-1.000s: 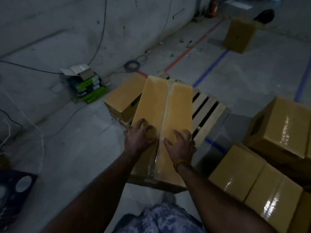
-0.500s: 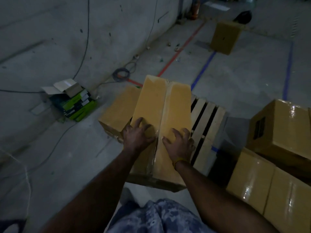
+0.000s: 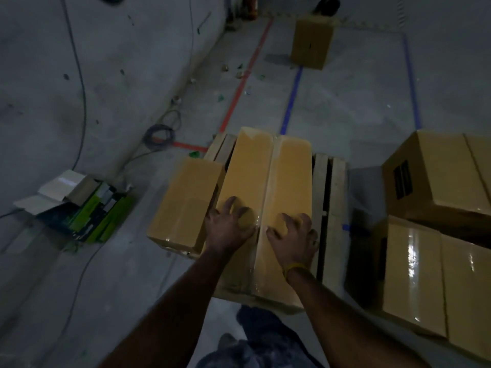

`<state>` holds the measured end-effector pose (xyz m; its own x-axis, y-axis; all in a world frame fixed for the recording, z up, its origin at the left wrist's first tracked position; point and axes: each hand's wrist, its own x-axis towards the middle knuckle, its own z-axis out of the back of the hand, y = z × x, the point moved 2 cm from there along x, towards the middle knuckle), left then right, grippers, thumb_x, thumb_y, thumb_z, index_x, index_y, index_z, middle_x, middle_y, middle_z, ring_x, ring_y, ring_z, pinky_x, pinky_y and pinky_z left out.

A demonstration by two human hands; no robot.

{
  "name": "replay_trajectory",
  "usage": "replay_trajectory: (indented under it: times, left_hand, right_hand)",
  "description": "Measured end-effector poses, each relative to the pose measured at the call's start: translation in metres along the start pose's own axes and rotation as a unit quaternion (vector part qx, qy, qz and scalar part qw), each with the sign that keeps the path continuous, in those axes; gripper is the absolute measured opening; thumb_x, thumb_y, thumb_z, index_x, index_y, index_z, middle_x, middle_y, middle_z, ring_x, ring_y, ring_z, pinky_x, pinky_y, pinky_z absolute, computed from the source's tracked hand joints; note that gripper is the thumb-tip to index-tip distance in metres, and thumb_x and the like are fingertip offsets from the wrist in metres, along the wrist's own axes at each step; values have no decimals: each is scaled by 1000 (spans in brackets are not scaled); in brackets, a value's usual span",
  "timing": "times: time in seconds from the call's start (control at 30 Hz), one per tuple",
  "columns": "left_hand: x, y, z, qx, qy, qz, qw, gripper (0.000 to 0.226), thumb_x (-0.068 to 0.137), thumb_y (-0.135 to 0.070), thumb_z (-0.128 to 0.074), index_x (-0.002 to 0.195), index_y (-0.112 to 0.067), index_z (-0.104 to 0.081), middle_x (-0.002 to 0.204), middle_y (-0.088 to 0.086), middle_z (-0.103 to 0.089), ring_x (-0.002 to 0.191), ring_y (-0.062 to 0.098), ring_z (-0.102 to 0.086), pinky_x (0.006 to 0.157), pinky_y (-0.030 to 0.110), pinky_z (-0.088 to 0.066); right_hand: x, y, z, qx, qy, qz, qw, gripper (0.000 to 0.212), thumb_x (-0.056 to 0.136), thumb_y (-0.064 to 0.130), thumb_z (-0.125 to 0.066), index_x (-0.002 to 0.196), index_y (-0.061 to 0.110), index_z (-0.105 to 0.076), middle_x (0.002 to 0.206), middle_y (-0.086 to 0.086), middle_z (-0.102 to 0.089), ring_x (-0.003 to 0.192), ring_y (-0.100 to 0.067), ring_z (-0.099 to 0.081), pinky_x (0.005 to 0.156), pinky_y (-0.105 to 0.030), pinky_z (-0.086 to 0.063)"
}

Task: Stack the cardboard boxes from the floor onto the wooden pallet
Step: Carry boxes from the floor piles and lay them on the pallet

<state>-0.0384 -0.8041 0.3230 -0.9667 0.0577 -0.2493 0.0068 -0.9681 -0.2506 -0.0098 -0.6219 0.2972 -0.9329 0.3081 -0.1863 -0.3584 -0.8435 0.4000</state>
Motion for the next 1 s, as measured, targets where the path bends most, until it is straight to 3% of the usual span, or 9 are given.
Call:
replay_trajectory:
  times: [0.17, 0.27, 0.43, 0.53, 0.67, 0.8, 1.0]
  left_hand:
    - [57, 16, -18, -11, 16, -14, 1000, 69, 82, -76, -51, 143, -44, -41, 162, -11, -13, 137, 40, -31, 109, 53, -33]
    - [91, 33, -30, -20, 20, -5, 1000, 76, 77, -82, -38, 142, -44, -42, 162, -11, -13, 136, 39, -32, 107, 50, -34]
    - [147, 62, -74, -22, 31, 12, 999, 72, 78, -81, -38, 141, -46, -41, 161, -13, -11, 136, 38, -32, 107, 51, -36]
    - [182, 90, -119, -23, 41, 17, 999, 70, 80, -83, -39, 140, -48, -41, 162, -14, -10, 137, 38, -31, 108, 55, -36]
    - [228, 135, -190, -22, 7, -2, 1000, 64, 81, -80, -48, 135, -45, -51, 161, -11, -23, 128, 38, -45, 99, 53, -43]
    - [271, 182, -255, -25, -9, -14, 1000, 58, 81, -74, -56, 131, -45, -55, 159, -10, -28, 124, 37, -48, 94, 52, -44]
    - [308, 240, -322, -39, -7, -1, 999, 57, 84, -70, -51, 130, -38, -60, 159, -7, -30, 130, 43, -43, 102, 55, -38]
  right_hand:
    - [49, 7, -39, 9, 6, -18, 1000, 66, 82, 67, -61, 142, 39, -49, 156, -5, -21, 132, -41, -34, 106, -53, -33]
    - [79, 14, -67, 9, 16, -25, 1000, 66, 81, 67, -62, 140, 39, -50, 155, -6, -21, 131, -42, -35, 105, -56, -33]
    - [126, 15, -124, 10, 16, -26, 999, 75, 72, 77, -45, 136, 39, -55, 154, -6, -26, 130, -42, -36, 102, -60, -36]
    - [153, 14, -175, -2, 29, -15, 999, 71, 75, 73, -55, 137, 37, -54, 156, -7, -25, 133, -43, -34, 103, -62, -35]
    - [183, 11, -256, -12, 11, -18, 1000, 67, 73, 68, -60, 131, 35, -61, 152, -10, -34, 125, -46, -44, 92, -64, -45]
    - [209, 12, -338, -8, 3, -35, 999, 66, 74, 66, -67, 131, 34, -59, 150, -10, -34, 126, -48, -45, 92, -69, -45]
    - [230, 14, -433, -14, 16, -36, 999, 71, 74, 66, -69, 135, 32, -57, 153, -12, -36, 132, -44, -40, 97, -65, -43]
